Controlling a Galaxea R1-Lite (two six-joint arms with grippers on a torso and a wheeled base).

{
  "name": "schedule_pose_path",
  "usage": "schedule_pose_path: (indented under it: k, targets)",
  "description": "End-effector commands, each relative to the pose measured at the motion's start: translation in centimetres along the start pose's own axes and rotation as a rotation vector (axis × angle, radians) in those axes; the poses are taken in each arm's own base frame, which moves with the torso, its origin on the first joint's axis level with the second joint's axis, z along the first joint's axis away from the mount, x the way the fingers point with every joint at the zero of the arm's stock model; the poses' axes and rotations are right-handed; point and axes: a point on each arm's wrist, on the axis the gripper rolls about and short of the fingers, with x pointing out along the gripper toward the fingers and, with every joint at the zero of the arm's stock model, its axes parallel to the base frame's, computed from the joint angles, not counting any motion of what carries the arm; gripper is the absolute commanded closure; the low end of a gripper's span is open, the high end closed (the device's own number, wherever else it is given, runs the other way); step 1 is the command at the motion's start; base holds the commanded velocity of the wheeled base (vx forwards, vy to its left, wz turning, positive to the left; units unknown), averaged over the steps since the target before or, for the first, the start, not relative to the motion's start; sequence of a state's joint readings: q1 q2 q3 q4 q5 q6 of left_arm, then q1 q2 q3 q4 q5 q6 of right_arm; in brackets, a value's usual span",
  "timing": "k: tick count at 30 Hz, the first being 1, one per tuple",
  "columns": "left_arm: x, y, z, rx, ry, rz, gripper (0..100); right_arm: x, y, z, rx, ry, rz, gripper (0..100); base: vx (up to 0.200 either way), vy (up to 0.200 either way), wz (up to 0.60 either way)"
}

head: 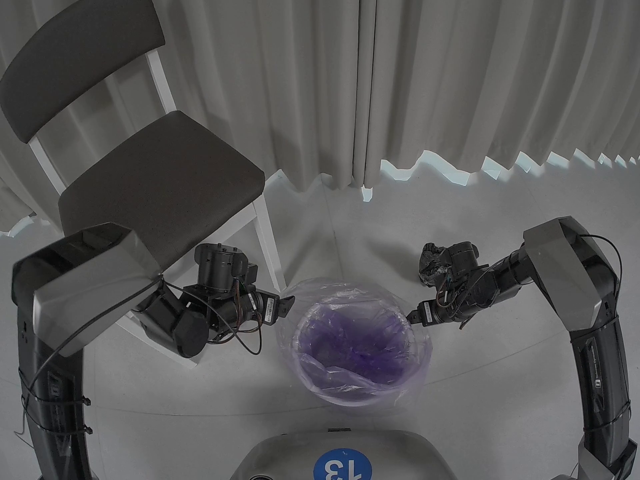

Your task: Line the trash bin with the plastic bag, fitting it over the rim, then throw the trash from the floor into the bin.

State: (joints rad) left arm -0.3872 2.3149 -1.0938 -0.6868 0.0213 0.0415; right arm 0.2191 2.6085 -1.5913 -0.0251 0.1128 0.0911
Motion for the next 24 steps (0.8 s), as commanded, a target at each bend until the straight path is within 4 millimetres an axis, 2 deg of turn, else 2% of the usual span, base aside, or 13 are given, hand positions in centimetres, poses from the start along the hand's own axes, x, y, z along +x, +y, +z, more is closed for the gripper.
schedule_pose_path:
  k: [1, 8, 9, 10, 13, 20, 24]
  targets:
    - [4.2, 0.9, -1.4, -0.011, 0.071, 0.019, 0, -0.6, 0.1, 0.2, -0.001, -0.006, 0.000, 0, 0.000, 0.000, 0.00]
    - [7.6, 1.6, -2.0, -0.007, 0.146, 0.028, 0, -0.5, 0.1, 0.4, -0.004, -0.012, 0.000, 0, 0.000, 0.000, 0.00]
    - [7.6, 1.6, -2.0, -0.007, 0.146, 0.028, 0, -0.5, 0.1, 0.4, -0.004, -0.012, 0.000, 0, 0.000, 0.000, 0.00]
    - [8.5, 1.8, -2.3, -0.008, 0.173, 0.029, 0, -0.4, 0.0, 0.7, -0.007, -0.024, 0.000, 0, 0.000, 0.000, 0.00]
    - [9.6, 1.8, -2.5, -0.008, 0.195, 0.028, 0, -0.4, -0.3, 1.6, -0.009, -0.032, -0.004, 0, 0.000, 0.000, 0.00]
    - [11.3, 1.5, -2.8, -0.003, 0.207, 0.024, 0, 1.2, -1.0, 2.3, 0.003, 0.006, -0.013, 0, 0.000, 0.000, 0.00]
    - [11.6, 1.5, -3.1, -0.004, 0.216, 0.024, 0, 1.9, -1.1, 2.2, -0.004, 0.029, -0.016, 0, 0.000, 0.000, 0.00]
